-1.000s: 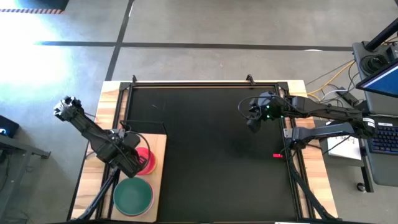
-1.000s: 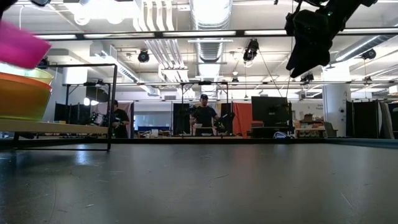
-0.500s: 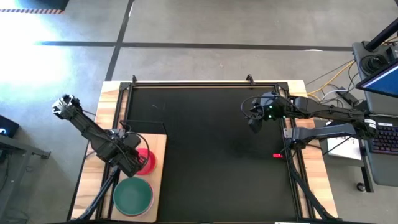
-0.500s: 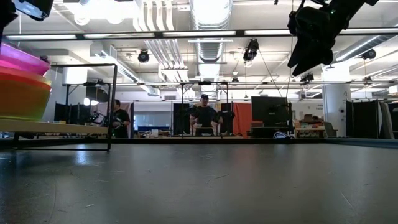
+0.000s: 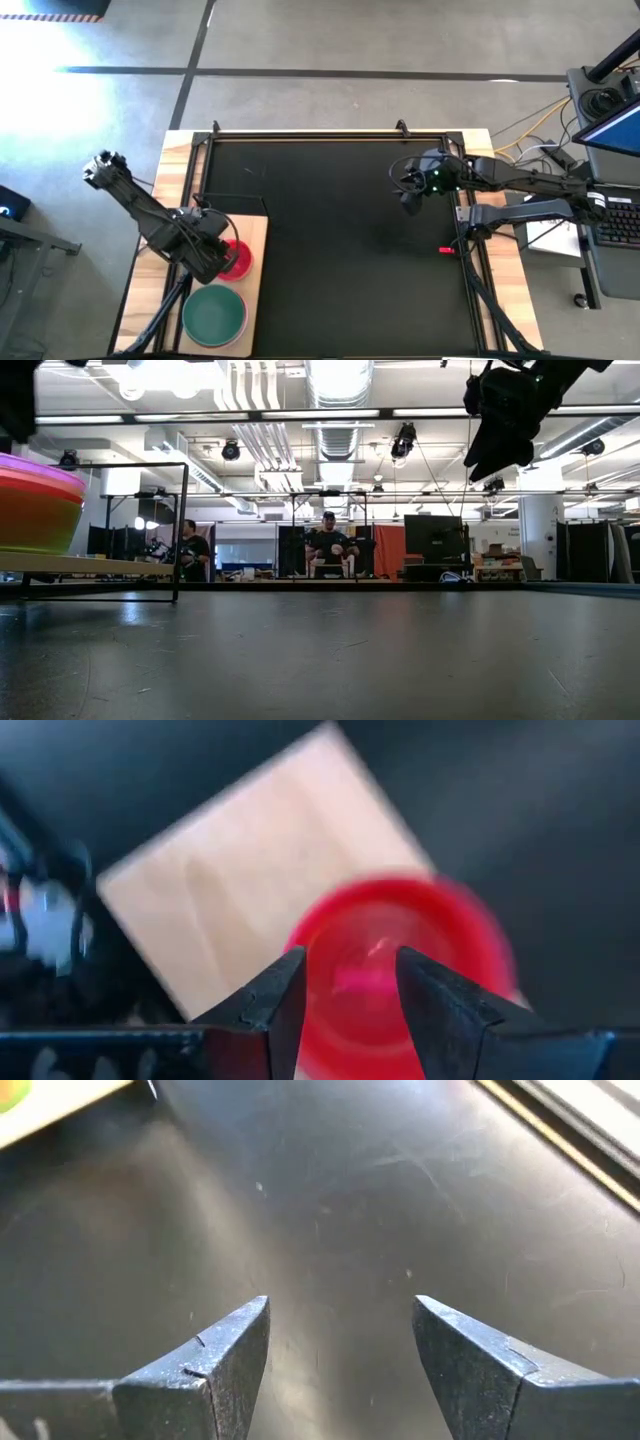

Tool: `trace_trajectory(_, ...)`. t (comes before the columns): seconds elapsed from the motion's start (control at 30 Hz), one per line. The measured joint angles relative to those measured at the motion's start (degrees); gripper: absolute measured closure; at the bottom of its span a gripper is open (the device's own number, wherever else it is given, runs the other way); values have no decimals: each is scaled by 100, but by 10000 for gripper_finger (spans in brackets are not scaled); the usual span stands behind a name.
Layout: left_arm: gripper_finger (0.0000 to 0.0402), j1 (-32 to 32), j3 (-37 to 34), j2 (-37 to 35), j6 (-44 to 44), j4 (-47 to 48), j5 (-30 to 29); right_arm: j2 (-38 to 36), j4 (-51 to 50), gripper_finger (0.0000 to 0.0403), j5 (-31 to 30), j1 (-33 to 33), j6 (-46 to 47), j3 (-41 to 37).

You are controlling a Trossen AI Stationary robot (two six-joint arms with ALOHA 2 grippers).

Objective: Place and stack bowls onto a shelf
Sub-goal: Return to Home Position

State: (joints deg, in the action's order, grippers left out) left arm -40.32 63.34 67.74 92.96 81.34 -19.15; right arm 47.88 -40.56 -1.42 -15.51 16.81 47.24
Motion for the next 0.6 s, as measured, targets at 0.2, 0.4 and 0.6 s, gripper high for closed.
trace_trajectory(0.2, 262, -176, 249, -158, -137, 8, -1341, -427, 970, 170, -8, 123, -39, -798)
trace_trajectory(0.4, 262, -227, 253, -223, -172, -257, -2150, -1113, 2286, 170, -2, 400, 472, -1995)
trace_trajectory(0.6, 262, -227, 253, -220, -555, -573, -2678, -1685, 4426, 170, -9, 974, 907, -3282)
